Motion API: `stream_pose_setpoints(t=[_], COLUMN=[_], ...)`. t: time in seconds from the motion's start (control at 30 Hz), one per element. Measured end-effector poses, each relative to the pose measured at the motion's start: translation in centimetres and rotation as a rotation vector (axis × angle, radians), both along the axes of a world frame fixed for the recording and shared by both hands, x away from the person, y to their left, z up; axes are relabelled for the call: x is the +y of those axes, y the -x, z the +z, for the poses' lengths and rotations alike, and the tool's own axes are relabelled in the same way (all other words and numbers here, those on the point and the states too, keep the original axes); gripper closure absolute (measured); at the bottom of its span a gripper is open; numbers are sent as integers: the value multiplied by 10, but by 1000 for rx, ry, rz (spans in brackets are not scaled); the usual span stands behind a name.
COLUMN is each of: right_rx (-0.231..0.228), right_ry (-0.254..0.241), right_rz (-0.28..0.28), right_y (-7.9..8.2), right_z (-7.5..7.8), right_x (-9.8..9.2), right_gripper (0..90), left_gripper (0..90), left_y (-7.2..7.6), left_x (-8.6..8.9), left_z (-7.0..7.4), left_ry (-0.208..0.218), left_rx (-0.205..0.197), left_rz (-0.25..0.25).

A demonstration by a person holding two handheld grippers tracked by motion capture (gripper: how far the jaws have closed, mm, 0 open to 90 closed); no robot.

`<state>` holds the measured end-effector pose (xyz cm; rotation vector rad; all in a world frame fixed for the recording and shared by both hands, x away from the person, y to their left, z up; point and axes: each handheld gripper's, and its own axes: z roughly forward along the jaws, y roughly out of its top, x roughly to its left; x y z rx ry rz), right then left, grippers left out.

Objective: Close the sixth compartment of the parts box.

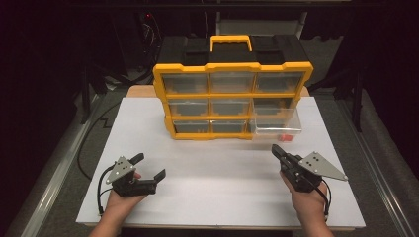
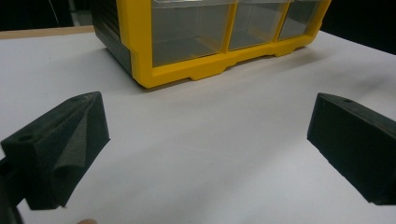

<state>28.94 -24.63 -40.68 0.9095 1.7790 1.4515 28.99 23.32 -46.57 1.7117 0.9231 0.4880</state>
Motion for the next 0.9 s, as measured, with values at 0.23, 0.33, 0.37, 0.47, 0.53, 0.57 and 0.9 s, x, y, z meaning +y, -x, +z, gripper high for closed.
stream_pose_setpoints(t=[0.23, 0.33, 0.37, 0.47, 0.53, 0.57, 0.9], right_rx=[-9, -6, -2, 10, 17, 19, -21], right_ry=[13, 2, -4, -32, -46, -56, -59], right_rz=[-22, -39, -42, -54, -53, -55, -67], right_y=[-6, -10, -11, -15, -17, -17, -17], right_z=[11, 14, 14, 14, 13, 13, 15], right_x=[2, 1, 1, 1, 1, 2, -1], right_gripper=[900, 900, 900, 900, 900, 900, 900], left_gripper=[3, 3, 3, 3, 2, 3, 2], left_y=[1, 1, 1, 1, 1, 1, 1], left_x=[1, 1, 1, 1, 1, 1, 2], left_z=[1, 1, 1, 1, 1, 1, 2], left_ry=[5, 3, 5, 4, 2, 3, 4], left_rx=[-7, -7, -6, -7, -6, -7, -16], left_rz=[6, 7, 8, 6, 5, 7, 13])
